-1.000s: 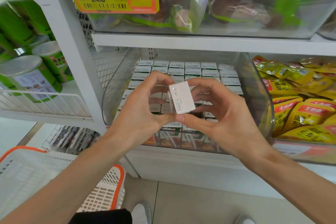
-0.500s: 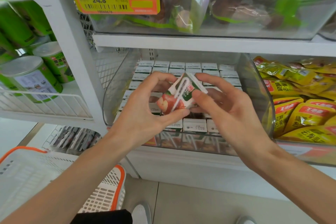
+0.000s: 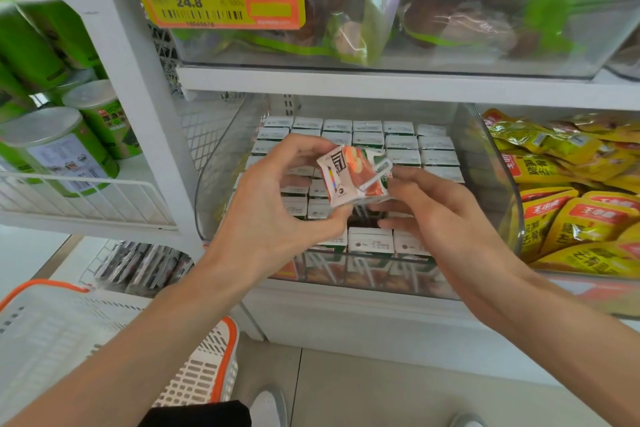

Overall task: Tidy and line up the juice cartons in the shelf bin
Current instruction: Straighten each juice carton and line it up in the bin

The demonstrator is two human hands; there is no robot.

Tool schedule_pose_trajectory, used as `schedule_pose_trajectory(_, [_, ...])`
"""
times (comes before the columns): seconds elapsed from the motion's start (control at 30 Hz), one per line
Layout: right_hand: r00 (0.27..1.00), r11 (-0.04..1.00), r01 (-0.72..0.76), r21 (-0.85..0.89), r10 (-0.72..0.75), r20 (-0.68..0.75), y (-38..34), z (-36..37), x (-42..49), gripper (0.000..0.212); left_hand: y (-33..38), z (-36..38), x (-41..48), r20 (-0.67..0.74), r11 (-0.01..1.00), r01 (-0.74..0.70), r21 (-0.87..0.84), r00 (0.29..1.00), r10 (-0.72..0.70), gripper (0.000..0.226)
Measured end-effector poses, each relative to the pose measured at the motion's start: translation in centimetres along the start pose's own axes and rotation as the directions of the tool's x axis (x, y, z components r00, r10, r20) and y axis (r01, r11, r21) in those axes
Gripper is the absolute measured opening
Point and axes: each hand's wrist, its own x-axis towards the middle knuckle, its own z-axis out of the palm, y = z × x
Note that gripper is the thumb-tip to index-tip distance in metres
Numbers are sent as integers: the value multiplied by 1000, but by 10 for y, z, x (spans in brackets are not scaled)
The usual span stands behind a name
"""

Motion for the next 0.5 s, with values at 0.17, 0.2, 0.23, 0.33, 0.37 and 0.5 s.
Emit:
schedule_pose_trajectory(0.17, [993,996,9,-93,2,116,-1,0,-3,27,6,2,0,27,998,-64,-12,998,64,54])
schedule_pose_trajectory(0.2, [991,995,11,-100,2,136,-2,0,-4,29,7,2,0,37,997,-72,-15,997,73,55])
schedule_pose_trajectory(0.23, [989,995,11,-102,4,151,-2,0,-5,30,6,2,0,43,997,-77,-20,996,78,56])
schedule_pose_trajectory(0.33, [985,994,11,-110,8,171,-4,-1,-7,32,5,2,0,58,997,-77,-31,995,79,57])
schedule_pose_trajectory(0.37, [984,993,14,-114,6,176,-5,-1,-7,32,5,2,0,62,997,-77,-33,995,79,56])
schedule_pose_trajectory(0.5, [989,995,38,-97,-23,144,-3,1,-7,29,4,2,0,53,997,-72,-26,996,73,54])
